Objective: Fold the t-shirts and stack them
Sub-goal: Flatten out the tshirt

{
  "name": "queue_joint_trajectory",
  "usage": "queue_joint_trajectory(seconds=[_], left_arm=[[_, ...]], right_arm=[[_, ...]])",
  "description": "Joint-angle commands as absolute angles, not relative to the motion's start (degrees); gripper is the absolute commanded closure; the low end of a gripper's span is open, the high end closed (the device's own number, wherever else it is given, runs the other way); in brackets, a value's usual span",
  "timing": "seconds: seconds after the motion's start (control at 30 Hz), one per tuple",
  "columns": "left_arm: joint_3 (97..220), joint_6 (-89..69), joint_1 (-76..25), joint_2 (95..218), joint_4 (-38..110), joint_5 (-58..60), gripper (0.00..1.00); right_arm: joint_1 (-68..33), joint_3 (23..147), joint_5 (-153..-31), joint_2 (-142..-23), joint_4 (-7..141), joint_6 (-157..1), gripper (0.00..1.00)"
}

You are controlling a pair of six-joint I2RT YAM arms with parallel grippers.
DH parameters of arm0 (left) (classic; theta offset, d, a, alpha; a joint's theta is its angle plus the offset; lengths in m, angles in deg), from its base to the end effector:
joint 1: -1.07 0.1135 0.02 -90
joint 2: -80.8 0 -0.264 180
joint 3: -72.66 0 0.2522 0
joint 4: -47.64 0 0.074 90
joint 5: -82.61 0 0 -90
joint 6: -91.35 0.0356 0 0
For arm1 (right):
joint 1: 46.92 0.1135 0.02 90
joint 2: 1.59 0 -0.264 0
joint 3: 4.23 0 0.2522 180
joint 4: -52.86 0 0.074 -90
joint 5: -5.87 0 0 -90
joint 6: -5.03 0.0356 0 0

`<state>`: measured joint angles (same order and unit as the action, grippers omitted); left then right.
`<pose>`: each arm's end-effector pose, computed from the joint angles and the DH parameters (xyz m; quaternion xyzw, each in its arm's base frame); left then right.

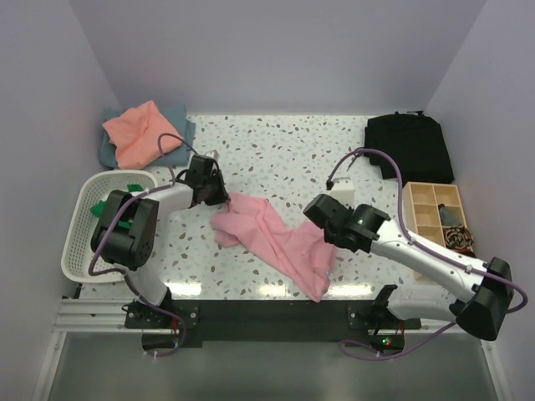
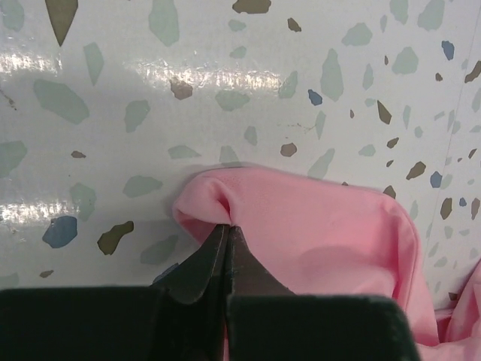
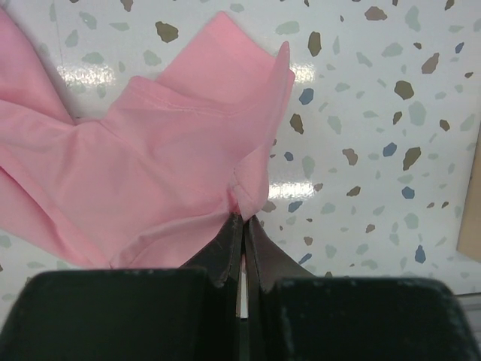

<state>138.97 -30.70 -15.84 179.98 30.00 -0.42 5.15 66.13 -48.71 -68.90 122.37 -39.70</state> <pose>0.3274 -0.1040 0.1529 -0.1034 0.9340 -0.1918 0.2832 0.1461 0.1539 0.2760 0.0066 0.9346 -0.0508 0.3520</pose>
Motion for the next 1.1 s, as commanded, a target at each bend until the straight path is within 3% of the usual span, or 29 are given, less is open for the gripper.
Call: queue_joint_trajectory(seconds=[0.0, 0.43, 0.67, 0.83, 1.07], left_arm=[[140.55, -29.15, -15.98, 175.65, 30.11, 1.4, 1.0], [156.2, -25.72, -14.93, 150.18, 13.49, -7.3, 1.0], [177.35, -19.21, -14.05, 145.94, -0.47, -7.3, 1.0], [177.73, -20.88, -14.05, 136.21, -2.33, -3.27, 1.0], [192.66, -19.57, -14.14, 132.75, -10.23, 4.12, 1.0]], right_arm=[[5.2, 72.88, -43.27, -64.79, 125.5, -41.46, 1.0], [5.11, 88.98, -35.97, -55.91, 132.89, -49.99, 1.0], [5.11, 98.54, -30.51, -50.91, 135.71, -53.06, 1.0], [5.11, 103.48, -41.8, -47.03, 131.41, -60.26, 1.0], [5.02, 112.78, -63.54, -46.06, 122.79, -68.52, 1.0]])
